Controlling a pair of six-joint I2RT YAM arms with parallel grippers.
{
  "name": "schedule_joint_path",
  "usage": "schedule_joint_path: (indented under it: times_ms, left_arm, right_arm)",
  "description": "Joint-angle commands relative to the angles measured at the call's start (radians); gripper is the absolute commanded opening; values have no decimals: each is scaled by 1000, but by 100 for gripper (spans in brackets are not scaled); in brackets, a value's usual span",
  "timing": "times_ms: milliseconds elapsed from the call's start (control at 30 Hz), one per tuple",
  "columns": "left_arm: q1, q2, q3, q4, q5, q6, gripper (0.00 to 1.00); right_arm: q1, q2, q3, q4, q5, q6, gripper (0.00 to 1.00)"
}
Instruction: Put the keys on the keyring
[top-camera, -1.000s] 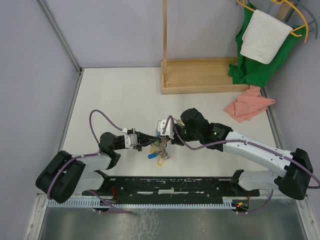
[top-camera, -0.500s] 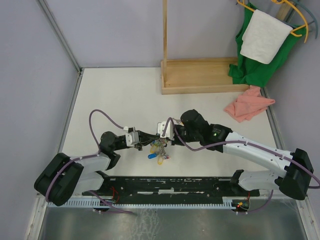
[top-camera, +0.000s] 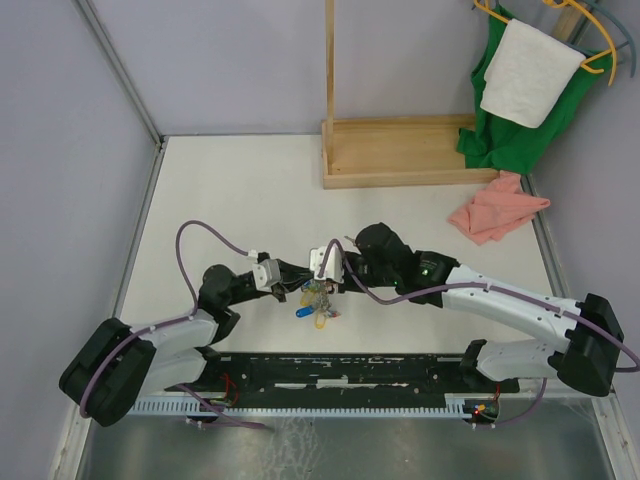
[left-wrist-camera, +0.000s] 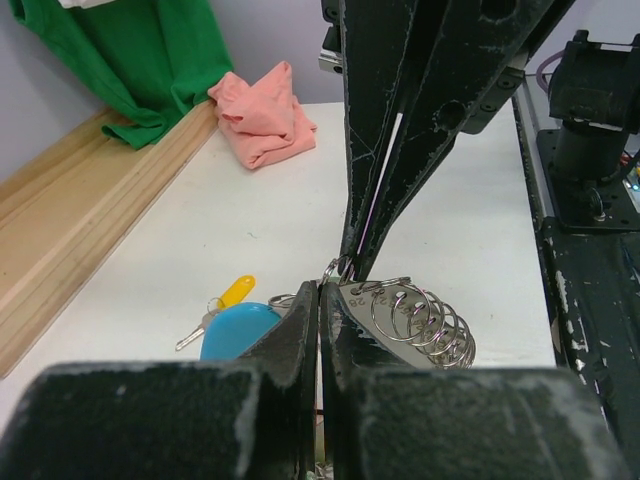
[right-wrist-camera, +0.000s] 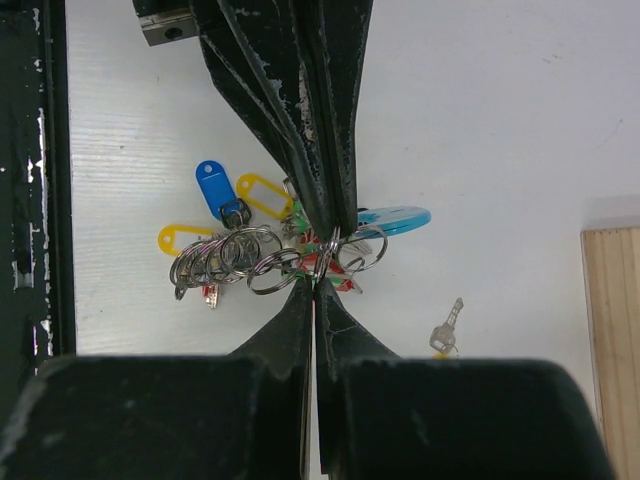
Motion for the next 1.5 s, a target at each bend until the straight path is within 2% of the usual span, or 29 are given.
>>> schedule_joint_path:
  times_ms: [0,133,400,567,833,1033,1200,1300,1467]
  left_arm:
    - [-28,-48,10,-21,-99,-53,3]
    - [-51,-86,10,-105,-168,-91,3]
    - [-59,-202,18,-267,-347,-273,3]
    - [-67,-234,32,-337,-359,-297,3]
    - [-73,-262,27,-308,-428,-425,3]
    - [-78,-250,-11,-173,-482,-544,3]
    - [-88,-190,-27,-101,-483,-549,3]
    - [-88,-183,-48,-66,-490,-526,10]
    - [-88,-200,-37,-124,-475,-465,26]
  right_arm:
    - [24,14,9,83,16,12,1]
    - [32,19,5,93,41,7,1]
    - [44,22,-12,89,78,-28,1]
    - [43,17,-20,95,97,-31,1]
    - [44,27,-33,101,106,-50,1]
    - [43,47,-52,139,118,-68,1]
    - [43,48,-15,101,164,-104,1]
    - [43,48,20,50,217,-137,1]
    - [44,49,59,-16,241,-180,1]
